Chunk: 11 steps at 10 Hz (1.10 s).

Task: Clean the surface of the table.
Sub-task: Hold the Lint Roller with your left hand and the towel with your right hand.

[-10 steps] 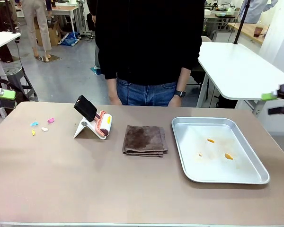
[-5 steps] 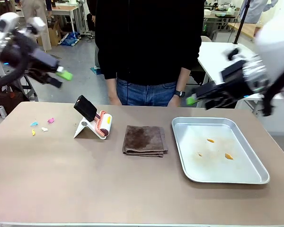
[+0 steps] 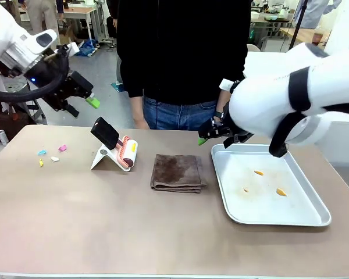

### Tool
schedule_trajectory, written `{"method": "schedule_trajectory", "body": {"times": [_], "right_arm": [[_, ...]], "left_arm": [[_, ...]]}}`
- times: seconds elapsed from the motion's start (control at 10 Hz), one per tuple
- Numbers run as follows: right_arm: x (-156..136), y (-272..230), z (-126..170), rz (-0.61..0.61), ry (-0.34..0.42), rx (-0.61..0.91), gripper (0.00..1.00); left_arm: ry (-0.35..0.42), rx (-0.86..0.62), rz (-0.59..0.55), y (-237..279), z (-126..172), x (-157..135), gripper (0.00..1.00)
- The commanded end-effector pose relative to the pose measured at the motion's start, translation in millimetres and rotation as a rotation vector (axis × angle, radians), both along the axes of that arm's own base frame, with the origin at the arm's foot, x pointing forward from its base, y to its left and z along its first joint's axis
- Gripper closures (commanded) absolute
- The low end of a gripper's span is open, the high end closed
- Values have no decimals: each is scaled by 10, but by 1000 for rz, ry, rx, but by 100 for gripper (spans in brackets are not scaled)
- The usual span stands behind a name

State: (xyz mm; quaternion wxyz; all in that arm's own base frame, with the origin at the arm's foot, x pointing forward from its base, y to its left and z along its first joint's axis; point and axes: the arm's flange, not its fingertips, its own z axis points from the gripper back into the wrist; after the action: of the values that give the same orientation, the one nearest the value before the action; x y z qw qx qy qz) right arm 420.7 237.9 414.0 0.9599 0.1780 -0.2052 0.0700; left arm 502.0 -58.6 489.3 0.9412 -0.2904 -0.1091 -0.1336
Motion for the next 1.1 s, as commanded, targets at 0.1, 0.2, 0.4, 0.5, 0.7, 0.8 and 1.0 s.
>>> {"method": "schedule_trajectory", "body": {"times": [0.1,0.2,0.4,0.5,0.7,0.8,1.0], "right_arm": [[0,0,0,0,0,0,0],[0,0,0,0,0,0,0],[0,0,0,0,0,0,0],[0,0,0,0,0,0,0],[148,134,-140,-50,82,32,0],[240,197,-292,-20,124,77,0],[368,305,-525,-38,212,70,0]], "left_arm": [[38,23,54,142,13,-66,0],[13,19,33,131,7,1,0],[13,19,33,131,7,1,0],[13,19,33,131,7,1,0],[64,42,57,19,-96,118,0],[107,76,104,-6,-205,185,0],[114,58,123,-39,-266,197,0]]}}
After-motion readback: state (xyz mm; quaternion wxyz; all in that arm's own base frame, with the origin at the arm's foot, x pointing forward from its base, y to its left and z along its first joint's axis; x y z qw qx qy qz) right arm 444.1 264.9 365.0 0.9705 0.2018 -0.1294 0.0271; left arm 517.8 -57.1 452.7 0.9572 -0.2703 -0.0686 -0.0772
